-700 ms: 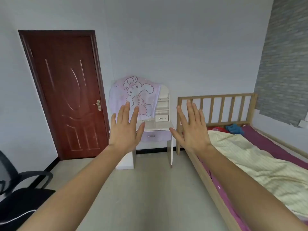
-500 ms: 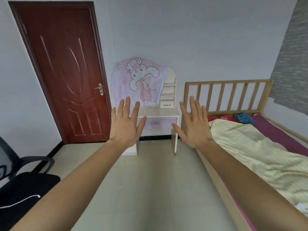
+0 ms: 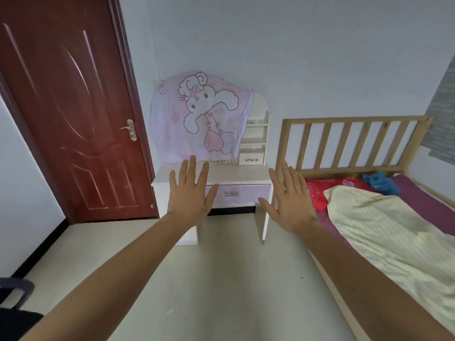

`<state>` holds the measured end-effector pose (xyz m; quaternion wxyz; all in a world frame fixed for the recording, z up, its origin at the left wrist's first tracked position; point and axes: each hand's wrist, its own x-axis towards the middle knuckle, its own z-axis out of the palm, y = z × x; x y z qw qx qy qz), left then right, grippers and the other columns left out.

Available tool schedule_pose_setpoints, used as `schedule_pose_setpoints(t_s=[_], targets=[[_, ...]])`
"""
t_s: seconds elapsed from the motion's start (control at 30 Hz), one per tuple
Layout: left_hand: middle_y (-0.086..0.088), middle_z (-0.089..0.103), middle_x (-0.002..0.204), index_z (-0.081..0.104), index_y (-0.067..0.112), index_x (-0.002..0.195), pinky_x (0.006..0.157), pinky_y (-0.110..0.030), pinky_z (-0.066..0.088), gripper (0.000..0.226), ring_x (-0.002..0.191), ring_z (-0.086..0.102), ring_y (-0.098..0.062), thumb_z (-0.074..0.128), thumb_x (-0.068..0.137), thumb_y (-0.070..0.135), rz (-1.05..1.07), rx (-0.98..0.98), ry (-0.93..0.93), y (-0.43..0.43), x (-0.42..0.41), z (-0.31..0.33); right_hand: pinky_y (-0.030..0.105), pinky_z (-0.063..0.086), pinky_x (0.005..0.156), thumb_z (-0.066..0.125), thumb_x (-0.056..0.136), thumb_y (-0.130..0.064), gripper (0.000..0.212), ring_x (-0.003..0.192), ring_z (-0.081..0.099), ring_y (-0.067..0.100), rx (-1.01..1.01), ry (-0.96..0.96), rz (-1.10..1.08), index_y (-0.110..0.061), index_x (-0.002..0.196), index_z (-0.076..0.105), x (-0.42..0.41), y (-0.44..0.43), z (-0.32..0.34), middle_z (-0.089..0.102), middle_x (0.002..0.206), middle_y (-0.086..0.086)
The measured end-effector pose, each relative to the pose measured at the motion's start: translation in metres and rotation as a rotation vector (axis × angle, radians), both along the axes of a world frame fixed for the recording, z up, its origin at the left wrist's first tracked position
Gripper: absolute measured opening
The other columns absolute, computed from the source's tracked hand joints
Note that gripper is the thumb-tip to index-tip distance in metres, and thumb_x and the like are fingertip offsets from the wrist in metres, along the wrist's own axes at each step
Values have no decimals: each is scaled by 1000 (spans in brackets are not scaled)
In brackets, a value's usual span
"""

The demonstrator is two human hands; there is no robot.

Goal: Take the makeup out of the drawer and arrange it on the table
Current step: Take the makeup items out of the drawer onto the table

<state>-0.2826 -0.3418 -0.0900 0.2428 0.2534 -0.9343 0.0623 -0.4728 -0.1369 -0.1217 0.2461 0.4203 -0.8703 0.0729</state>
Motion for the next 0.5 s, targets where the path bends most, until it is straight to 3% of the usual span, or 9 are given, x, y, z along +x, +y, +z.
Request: schedule_pose_setpoints(t_s=[0.2,0.33,0.4,0.5], targets=[[-13,1,165,12,22,158,120,-54,8,79,152,4,-32,0,91,63,-18,128,-56,-68,-126,-55,52,17,123,26,97,-70,84,155,7,34,33,-65,-10,-20,161,4,-118,-65,-44,1,167,17],[-10,-6,165,8,25,158,120,-52,8,83,152,1,-30,-4,87,66,24,221,-86,-113,-221,-97,56,27,119,31,95,-68,83,149,24,40,38,-208,-10,-15,158,24,-209,-118,-85,20,163,22],[-8,-13,165,2,26,158,120,-52,6,82,153,-4,-29,-3,87,68,48,277,-132,-138,-262,-109,56,33,114,39,94,-66,84,146,30,43,29,-300,3,-12,157,30,-252,-146,-98,21,162,24],[-8,-21,163,-6,27,157,122,-52,5,69,152,-10,-28,16,100,60,54,281,-184,-182,-315,-118,51,30,117,43,95,-63,90,151,18,42,65,-331,-19,-14,161,7,-313,-194,-104,-3,166,21]])
